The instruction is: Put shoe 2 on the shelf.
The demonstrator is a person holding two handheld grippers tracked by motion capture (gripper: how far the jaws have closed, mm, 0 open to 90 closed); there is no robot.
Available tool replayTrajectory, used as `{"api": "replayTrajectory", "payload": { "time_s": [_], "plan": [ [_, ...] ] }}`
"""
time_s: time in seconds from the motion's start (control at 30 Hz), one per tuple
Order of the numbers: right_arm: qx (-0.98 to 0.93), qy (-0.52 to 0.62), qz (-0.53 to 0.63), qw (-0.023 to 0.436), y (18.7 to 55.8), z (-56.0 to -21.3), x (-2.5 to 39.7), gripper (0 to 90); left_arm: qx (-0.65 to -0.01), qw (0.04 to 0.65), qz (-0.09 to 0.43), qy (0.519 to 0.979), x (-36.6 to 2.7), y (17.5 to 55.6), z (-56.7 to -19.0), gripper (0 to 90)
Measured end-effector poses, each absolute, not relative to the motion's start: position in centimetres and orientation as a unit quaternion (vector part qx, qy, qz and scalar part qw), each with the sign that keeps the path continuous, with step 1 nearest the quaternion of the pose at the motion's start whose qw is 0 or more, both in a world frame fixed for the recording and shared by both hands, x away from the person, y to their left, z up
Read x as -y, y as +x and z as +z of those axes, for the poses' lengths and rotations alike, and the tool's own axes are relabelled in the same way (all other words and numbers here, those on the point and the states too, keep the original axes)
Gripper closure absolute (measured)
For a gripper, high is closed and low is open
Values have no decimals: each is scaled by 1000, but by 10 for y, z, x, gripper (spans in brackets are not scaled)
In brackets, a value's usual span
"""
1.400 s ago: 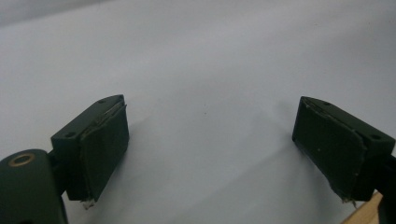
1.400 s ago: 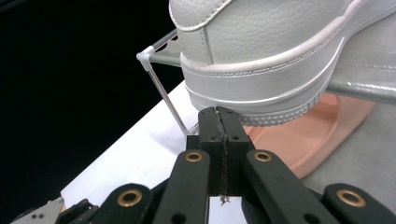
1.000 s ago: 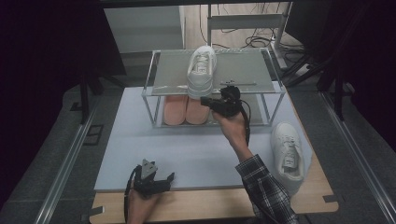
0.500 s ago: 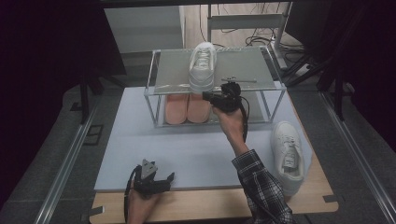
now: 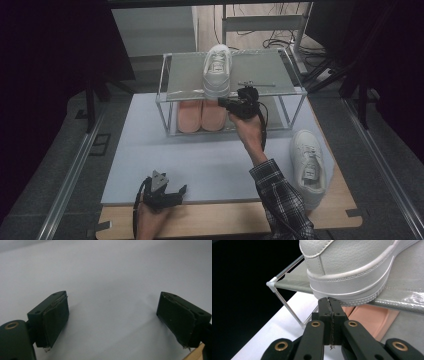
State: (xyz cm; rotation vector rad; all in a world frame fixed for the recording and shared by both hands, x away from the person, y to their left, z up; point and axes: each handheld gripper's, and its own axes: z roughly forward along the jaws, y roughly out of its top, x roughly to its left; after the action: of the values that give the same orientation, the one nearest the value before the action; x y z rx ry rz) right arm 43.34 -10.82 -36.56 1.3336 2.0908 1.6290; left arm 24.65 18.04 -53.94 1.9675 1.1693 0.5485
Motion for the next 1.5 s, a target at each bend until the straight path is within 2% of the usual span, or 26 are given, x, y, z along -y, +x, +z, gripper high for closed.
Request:
{"api": "replayTrajectory", "payload": {
  "time_s": [0.37, 0.47, 0.8, 1.0, 1.23, 1.5],
  "plan": [
    [-696, 465, 533, 126, 435, -363, 116, 898, -458, 383, 215, 773, -181, 246, -539, 109],
    [-689, 469, 543, 106, 438, -365, 125, 898, -458, 384, 215, 773, -181, 246, -539, 109],
    [-704, 455, 535, 109, 440, -364, 98, 897, -459, 384, 215, 772, -180, 246, -539, 109],
    [-694, 463, 538, 120, 441, -364, 106, 898, -458, 382, 215, 773, -181, 246, -539, 109],
    [-692, 465, 541, 109, 440, -365, 111, 893, -459, 384, 215, 772, -180, 246, -539, 109],
    [-708, 449, 534, 113, 427, -363, 117, 828, -459, 385, 215, 771, -180, 246, -539, 109]
  ]
}}
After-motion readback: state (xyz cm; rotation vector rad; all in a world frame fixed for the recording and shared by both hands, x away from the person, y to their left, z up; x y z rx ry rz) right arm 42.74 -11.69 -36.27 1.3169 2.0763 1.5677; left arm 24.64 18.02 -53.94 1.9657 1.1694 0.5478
